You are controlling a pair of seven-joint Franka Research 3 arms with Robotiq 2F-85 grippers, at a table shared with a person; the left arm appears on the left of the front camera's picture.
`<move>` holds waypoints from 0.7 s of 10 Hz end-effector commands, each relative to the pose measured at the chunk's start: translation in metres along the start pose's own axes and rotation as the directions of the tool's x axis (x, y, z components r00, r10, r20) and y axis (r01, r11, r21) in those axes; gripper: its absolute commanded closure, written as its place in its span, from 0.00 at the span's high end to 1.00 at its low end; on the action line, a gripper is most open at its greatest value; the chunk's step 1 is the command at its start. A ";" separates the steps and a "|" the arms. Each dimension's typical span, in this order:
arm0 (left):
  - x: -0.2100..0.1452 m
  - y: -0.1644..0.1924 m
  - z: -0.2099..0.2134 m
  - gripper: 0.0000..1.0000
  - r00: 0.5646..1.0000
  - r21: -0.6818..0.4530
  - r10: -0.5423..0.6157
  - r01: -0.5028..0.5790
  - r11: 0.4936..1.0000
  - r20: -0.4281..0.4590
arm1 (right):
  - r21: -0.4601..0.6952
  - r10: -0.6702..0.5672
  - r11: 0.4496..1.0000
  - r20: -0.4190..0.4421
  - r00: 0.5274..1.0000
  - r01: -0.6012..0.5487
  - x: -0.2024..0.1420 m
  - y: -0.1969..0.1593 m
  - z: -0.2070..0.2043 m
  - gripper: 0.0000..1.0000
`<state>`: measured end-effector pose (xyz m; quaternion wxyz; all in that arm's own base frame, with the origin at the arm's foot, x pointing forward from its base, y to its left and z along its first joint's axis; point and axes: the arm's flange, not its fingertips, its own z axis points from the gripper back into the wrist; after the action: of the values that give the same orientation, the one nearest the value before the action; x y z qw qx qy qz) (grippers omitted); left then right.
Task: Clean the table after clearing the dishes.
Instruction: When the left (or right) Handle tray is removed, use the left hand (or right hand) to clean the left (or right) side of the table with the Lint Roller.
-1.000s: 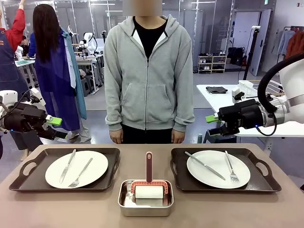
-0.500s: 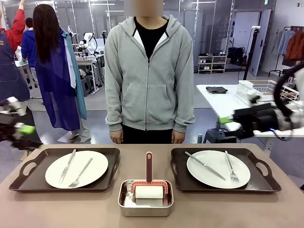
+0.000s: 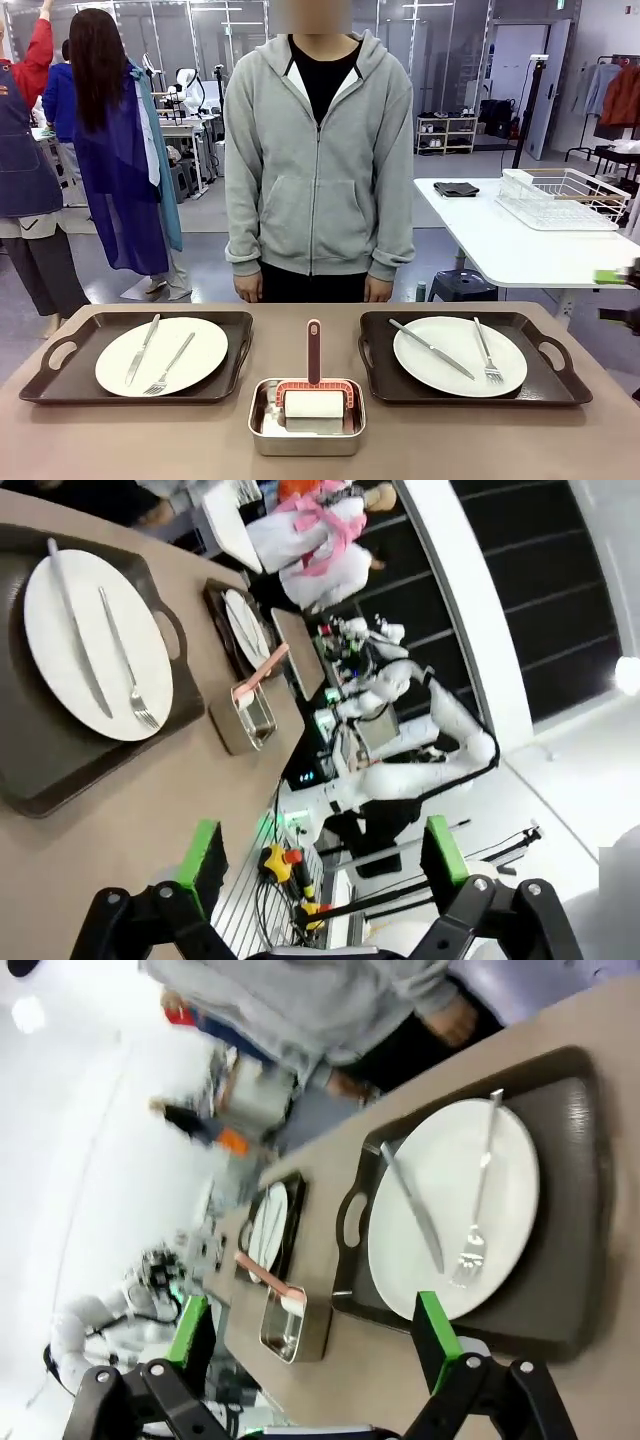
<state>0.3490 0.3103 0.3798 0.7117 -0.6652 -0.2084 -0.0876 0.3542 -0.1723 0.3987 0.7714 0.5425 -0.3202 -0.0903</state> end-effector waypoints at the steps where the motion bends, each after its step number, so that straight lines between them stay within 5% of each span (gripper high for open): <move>1: -0.003 0.000 0.027 1.00 0.997 -0.056 -0.030 0.034 0.998 0.077 | -0.003 -0.028 1.000 0.153 0.988 0.029 -0.016 -0.015 0.048 1.00; 3: -0.002 -0.002 0.035 1.00 0.994 -0.053 -0.043 0.048 0.997 0.103 | -0.007 -0.090 0.996 0.237 0.967 0.094 -0.007 -0.034 0.085 1.00; 4: -0.011 0.009 0.010 1.00 0.997 -0.020 0.000 0.001 1.000 0.075 | -0.017 -0.062 0.998 0.153 0.986 0.065 -0.014 -0.021 0.061 1.00; 7: -0.011 0.009 0.010 1.00 0.997 -0.020 0.000 0.001 1.000 0.075 | -0.017 -0.062 0.998 0.153 0.986 0.065 -0.014 -0.021 0.061 1.00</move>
<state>0.3440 0.3184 0.3678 0.6907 -0.6790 -0.2400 -0.0665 0.3137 -0.2251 0.3840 0.7490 0.5353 -0.3550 -0.1626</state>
